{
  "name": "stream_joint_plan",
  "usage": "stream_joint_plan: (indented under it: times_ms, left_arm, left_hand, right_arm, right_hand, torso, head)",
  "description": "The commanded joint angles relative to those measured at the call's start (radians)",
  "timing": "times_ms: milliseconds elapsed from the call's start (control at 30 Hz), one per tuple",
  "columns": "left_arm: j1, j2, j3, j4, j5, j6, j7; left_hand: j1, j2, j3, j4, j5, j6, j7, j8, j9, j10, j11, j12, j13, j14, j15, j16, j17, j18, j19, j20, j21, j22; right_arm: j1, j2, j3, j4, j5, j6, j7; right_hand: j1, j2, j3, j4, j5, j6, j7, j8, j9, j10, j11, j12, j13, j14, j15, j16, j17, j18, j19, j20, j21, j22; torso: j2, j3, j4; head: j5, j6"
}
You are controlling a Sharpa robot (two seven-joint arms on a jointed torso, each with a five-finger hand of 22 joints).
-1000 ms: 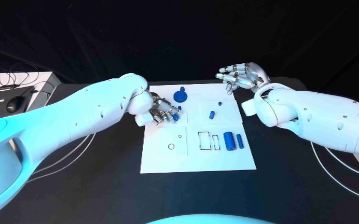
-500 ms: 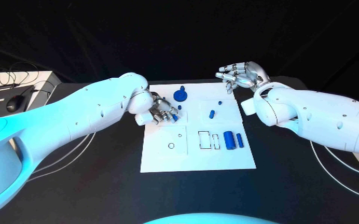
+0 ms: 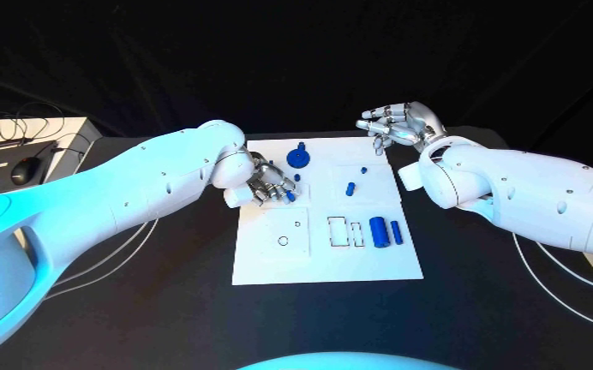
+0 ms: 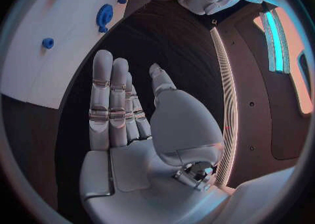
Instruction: Assemble the parts on the task board
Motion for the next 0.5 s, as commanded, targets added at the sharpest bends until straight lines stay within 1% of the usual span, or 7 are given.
stream_joint_plan:
  times_ms: [33,133,200,267,400,500]
  left_arm:
    - [-0.002,-0.003,0.001,0.006,-0.010,0.003,0.000]
    - [-0.002,-0.005,0.002,0.008,-0.012,0.000,0.000]
    - [-0.002,-0.006,0.002,0.010,-0.013,-0.002,0.000]
    - [-0.003,-0.007,0.002,0.012,-0.014,-0.006,0.001]
    - [-0.003,-0.008,0.003,0.016,-0.015,-0.019,0.005]
    - [-0.003,-0.007,0.003,0.018,-0.016,-0.030,0.008]
  left_hand:
    - [0.003,-0.012,0.033,-0.005,0.003,-0.010,0.000,-0.014,-0.011,-0.007,0.002,0.000,-0.002,0.002,0.000,-0.009,-0.005,-0.013,-0.004,0.003,-0.002,-0.003]
    - [0.008,-0.017,0.056,-0.016,0.003,-0.012,0.003,-0.019,-0.017,-0.010,0.003,0.002,-0.004,0.002,0.001,-0.011,-0.007,-0.011,-0.005,0.005,-0.004,-0.004]
    - [0.011,-0.027,0.095,-0.030,0.005,-0.016,0.007,-0.031,-0.028,-0.013,0.005,0.002,-0.007,0.002,0.002,-0.012,-0.008,-0.010,-0.007,0.007,-0.006,-0.006]
    - [0.019,-0.037,0.135,-0.051,0.006,-0.017,0.012,-0.047,-0.042,-0.014,0.006,0.004,-0.009,0.002,0.003,-0.013,-0.009,-0.009,-0.008,0.008,-0.007,-0.006]
    - [0.029,-0.044,0.181,-0.078,0.011,-0.020,0.016,-0.056,-0.047,-0.015,0.008,0.004,-0.012,0.001,0.004,-0.014,-0.010,-0.009,-0.008,0.008,-0.007,-0.007]
    - [0.037,-0.048,0.208,-0.095,0.017,-0.020,0.017,-0.057,-0.046,-0.013,0.008,0.005,-0.014,0.002,0.005,-0.013,-0.009,-0.010,-0.006,0.007,-0.004,-0.005]
  right_arm:
    - [0.000,0.000,0.000,0.001,-0.007,0.010,0.010]
    - [0.000,0.000,0.000,0.001,-0.007,0.010,0.010]
    - [0.000,0.001,0.000,0.001,-0.007,0.010,0.010]
    - [0.000,0.001,0.000,0.001,-0.007,0.010,0.010]
    - [0.000,0.001,0.000,0.001,-0.007,0.011,0.010]
    - [0.000,0.001,0.000,0.001,-0.007,0.011,0.010]
  right_hand:
    - [-0.004,0.004,-0.002,0.002,0.006,-0.003,0.008,0.001,0.000,0.000,-0.007,-0.004,0.002,0.010,0.000,-0.003,0.002,0.021,0.011,-0.005,0.004,0.002]
    - [-0.004,0.004,-0.002,0.002,0.006,-0.003,0.008,0.001,0.000,0.000,-0.007,-0.004,0.002,0.010,0.000,-0.003,0.002,0.021,0.011,-0.005,0.004,0.002]
    - [-0.004,0.004,-0.002,0.002,0.006,-0.003,0.008,0.001,0.000,0.000,-0.007,-0.004,0.002,0.010,0.000,-0.003,0.002,0.021,0.011,-0.005,0.004,0.002]
    - [-0.004,0.004,-0.002,0.002,0.006,-0.003,0.008,0.001,0.000,0.000,-0.007,-0.004,0.002,0.010,0.000,-0.003,0.002,0.021,0.011,-0.005,0.004,0.002]
    - [-0.004,0.004,-0.002,0.002,0.006,-0.003,0.008,0.001,0.000,0.000,-0.007,-0.004,0.002,0.010,0.000,-0.003,0.002,0.021,0.011,-0.005,0.004,0.002]
    - [-0.004,0.004,-0.002,0.002,0.006,-0.003,0.008,0.001,0.000,0.000,-0.007,-0.004,0.002,0.010,0.000,-0.003,0.002,0.021,0.011,-0.005,0.004,0.002]
  torso:
    - [0.000,0.0000,0.0001]
    - [0.000,0.0006,0.0006]
    - [0.000,0.0007,0.0007]
    - [0.000,0.0006,0.0005]
    - [0.000,0.0003,-0.0003]
    - [0.000,0.0004,-0.0004]
  head:
    - [0.001,-0.001]
    - [0.001,-0.001]
    - [0.000,-0.001]
    - [0.000,-0.001]
    - [0.001,-0.002]
    - [0.001,-0.002]
